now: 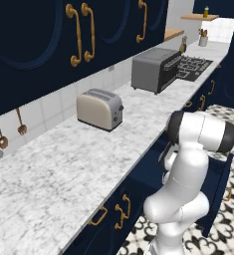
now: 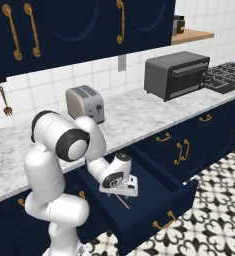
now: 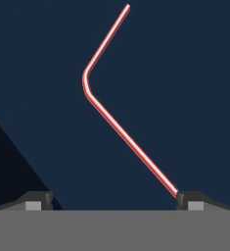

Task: Take a straw from the drawer in front and place it inside the glass cup on the dining counter.

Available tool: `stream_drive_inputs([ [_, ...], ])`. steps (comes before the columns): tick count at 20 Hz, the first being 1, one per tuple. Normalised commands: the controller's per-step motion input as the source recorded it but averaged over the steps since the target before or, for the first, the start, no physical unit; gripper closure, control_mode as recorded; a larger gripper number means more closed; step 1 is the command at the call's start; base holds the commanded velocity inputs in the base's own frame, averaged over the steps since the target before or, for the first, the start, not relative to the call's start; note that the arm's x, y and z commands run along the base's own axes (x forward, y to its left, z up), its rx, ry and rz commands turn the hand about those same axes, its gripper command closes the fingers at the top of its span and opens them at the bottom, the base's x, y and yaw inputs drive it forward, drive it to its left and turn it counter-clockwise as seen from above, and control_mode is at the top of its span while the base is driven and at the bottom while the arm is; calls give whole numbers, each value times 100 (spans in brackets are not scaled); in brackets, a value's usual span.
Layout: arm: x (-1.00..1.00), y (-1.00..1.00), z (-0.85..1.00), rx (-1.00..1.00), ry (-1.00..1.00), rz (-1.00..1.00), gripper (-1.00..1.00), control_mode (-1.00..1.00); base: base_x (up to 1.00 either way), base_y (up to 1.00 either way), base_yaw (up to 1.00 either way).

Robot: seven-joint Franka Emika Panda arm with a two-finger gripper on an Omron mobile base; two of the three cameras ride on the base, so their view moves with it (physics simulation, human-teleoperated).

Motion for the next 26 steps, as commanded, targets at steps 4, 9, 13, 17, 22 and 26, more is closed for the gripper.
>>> stream_drive_inputs([
  [4, 9, 0, -16, 0, -5, 0, -100, -100, 0, 0, 0],
  [9, 5, 0, -20, 0, -8, 0, -100, -100, 0, 0, 0],
  [13, 6, 0, -12, 0, -6, 0, -100, -100, 0, 0, 0],
  [17, 10, 0, -6, 0, -2, 0, -100, -100, 0, 0, 0],
  [22, 12, 0, 0, 0, 0, 0, -100, -100, 0, 0, 0],
  [26, 16, 0, 0, 0, 0, 0, -100, -100, 0, 0, 0],
])
